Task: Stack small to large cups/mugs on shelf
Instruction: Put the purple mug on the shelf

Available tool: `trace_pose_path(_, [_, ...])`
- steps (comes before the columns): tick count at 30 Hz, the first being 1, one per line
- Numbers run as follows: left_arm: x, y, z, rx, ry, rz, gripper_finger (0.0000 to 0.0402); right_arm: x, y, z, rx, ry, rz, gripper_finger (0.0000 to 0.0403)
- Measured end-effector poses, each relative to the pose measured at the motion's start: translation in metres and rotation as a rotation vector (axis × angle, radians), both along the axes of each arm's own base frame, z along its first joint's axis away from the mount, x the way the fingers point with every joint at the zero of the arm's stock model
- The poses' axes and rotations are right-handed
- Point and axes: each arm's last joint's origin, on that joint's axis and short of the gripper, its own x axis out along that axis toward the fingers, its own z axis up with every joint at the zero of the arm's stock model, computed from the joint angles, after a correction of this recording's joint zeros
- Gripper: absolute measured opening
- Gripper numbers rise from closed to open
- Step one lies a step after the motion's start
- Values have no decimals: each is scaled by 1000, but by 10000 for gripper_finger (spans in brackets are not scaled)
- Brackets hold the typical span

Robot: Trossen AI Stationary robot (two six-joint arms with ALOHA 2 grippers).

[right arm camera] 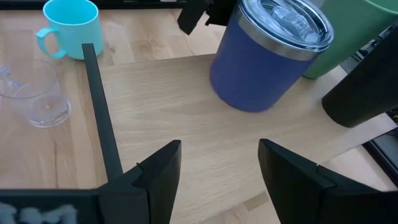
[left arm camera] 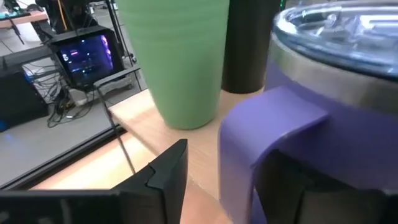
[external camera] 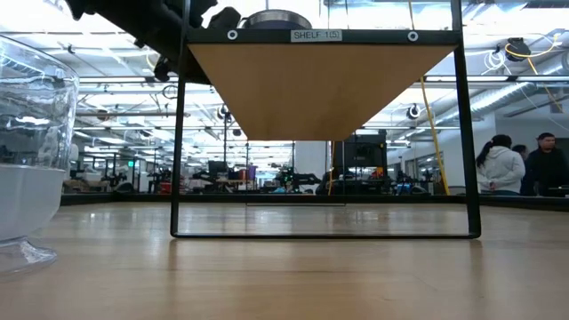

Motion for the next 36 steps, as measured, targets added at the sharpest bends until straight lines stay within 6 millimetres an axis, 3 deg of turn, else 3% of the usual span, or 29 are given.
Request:
trace_pose_path(8, [-4, -7, 4, -16, 6, -60, 171, 1, 1, -1, 8, -10, 0, 205])
trace_pose_path(21, [-22, -11, 13, -78, 99, -235, 170, 29, -8, -32, 6, -142, 61, 205])
trace_pose_path(28, [-41, -15, 29, -59, 126, -326, 170, 48, -26, -32, 42, -183, 107, 198])
trace_pose_path(36, [-65, -18, 48, -8, 114, -392, 170, 65, -52, -44, 113, -232, 183, 153])
